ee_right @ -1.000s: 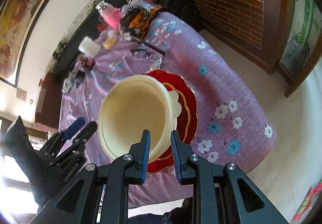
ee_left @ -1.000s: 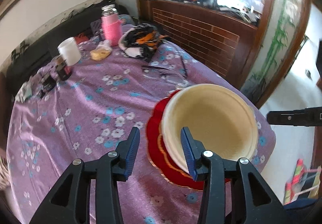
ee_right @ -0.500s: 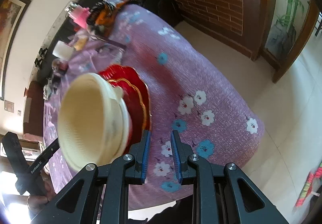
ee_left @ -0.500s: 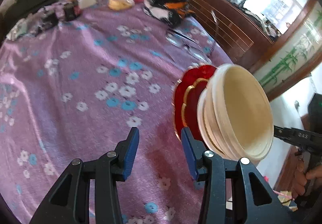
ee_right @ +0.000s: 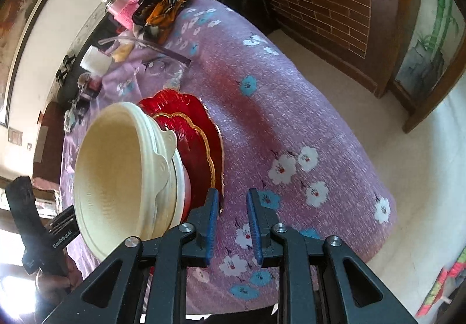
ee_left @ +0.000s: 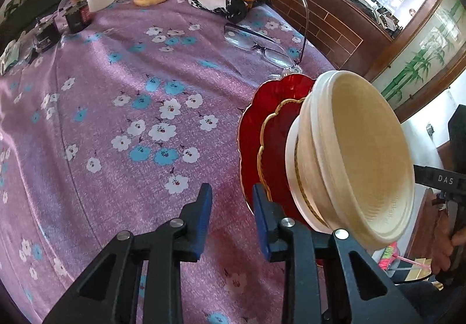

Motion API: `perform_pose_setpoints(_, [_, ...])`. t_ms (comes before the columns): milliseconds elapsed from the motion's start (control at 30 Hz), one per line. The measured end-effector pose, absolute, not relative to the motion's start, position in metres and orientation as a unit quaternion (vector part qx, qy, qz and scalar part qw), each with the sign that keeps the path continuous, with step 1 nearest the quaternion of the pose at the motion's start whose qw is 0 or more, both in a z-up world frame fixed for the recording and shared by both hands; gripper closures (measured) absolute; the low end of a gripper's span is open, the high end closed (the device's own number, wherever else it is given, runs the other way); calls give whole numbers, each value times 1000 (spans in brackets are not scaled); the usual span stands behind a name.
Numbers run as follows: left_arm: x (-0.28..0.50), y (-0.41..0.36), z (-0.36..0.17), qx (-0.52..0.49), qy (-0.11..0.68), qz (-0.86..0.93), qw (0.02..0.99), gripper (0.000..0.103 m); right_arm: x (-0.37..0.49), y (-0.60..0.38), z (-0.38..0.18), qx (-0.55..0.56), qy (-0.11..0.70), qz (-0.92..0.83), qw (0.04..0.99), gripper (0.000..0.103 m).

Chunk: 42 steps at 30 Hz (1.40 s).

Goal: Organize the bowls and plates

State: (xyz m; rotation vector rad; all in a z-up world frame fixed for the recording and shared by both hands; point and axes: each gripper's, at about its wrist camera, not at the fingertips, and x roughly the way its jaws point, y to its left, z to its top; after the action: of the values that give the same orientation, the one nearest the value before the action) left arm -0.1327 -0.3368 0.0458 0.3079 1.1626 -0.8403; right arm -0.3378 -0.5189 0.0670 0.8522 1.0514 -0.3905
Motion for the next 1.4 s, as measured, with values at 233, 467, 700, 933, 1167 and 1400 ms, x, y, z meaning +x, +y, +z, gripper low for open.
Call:
perform_pose_setpoints(233, [-126, -345, 38, 146, 530, -384, 742, 76, -320, -517, 57, 376, 499, -168, 762, 95])
perform_pose_setpoints(467, [-123, -356, 29, 143, 532, -400, 732, 91, -313, -517, 53, 367, 492, -166, 772, 98])
perform_pose_setpoints(700, [-126, -358, 31, 147, 526, -405, 733, 97, -310, -516, 54, 364, 495, -167, 771, 98])
perform_pose_setpoints(933, [-123, -331, 36, 125, 532, -379, 747, 98, -297, -502, 57, 350, 509, -153, 771, 98])
perform_pose_setpoints(1167, [-114, -271, 43, 86, 533, -328, 776, 98, -259, -470, 62, 319, 524, -109, 782, 98])
perform_pose_setpoints(1400, [-102, -199, 45, 50, 536, -267, 799, 98, -208, -415, 58, 282, 544, -49, 789, 99])
